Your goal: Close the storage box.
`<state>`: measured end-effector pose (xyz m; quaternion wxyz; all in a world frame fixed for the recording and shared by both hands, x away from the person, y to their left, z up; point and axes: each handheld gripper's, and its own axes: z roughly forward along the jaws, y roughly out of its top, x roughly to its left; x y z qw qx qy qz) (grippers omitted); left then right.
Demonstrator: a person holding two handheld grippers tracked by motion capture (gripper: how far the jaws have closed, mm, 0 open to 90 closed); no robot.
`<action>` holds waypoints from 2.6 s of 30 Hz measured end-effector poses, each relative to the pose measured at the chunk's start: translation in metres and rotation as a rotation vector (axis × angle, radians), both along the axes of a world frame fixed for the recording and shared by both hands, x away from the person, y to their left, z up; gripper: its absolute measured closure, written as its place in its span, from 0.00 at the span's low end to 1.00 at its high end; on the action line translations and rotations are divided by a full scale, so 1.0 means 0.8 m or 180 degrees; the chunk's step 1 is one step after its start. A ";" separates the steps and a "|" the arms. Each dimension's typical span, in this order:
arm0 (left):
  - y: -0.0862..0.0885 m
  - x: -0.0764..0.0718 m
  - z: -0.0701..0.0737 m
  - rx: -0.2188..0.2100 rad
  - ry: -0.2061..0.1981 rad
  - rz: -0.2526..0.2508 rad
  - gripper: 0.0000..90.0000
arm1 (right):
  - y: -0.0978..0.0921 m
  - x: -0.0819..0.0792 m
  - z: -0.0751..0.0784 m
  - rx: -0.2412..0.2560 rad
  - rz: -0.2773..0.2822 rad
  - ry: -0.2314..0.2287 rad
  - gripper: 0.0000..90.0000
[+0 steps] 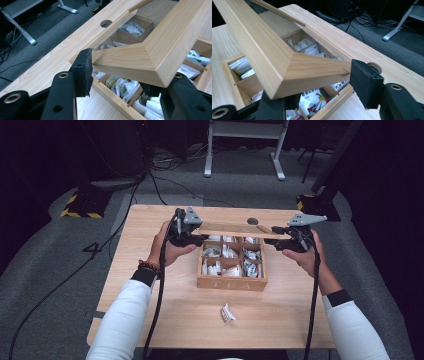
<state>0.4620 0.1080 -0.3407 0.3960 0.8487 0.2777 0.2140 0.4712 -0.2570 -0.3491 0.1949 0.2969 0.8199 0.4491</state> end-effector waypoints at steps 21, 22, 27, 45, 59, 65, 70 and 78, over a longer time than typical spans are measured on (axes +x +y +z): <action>0.000 -0.023 -0.031 0.0123 0.0068 -0.0020 0.48 | -0.004 -0.025 -0.027 -0.0154 0.0085 0.0093 0.45; 0.000 -0.023 -0.032 0.0118 0.0076 -0.0022 0.48 | -0.004 -0.026 -0.029 -0.0155 0.0087 0.0103 0.44; 0.000 -0.026 -0.039 0.0156 0.0109 -0.0030 0.46 | -0.006 -0.027 -0.035 -0.0149 0.0127 0.0148 0.43; -0.002 -0.035 -0.060 0.0326 0.0240 -0.0094 0.41 | -0.003 -0.046 -0.052 -0.0195 0.0292 0.0250 0.31; 0.005 -0.039 -0.072 0.0247 0.0354 -0.0191 0.40 | -0.004 -0.053 -0.058 -0.0180 0.0348 0.0335 0.29; 0.004 -0.040 -0.077 0.0351 0.0352 -0.0200 0.39 | -0.004 -0.057 -0.061 -0.0223 0.0354 0.0346 0.31; 0.004 -0.041 -0.082 0.0390 0.0405 -0.0211 0.38 | -0.004 -0.058 -0.068 -0.0230 0.0348 0.0385 0.32; 0.005 -0.044 -0.091 0.0349 0.0504 -0.0199 0.34 | -0.002 -0.062 -0.073 -0.0283 0.0351 0.0425 0.32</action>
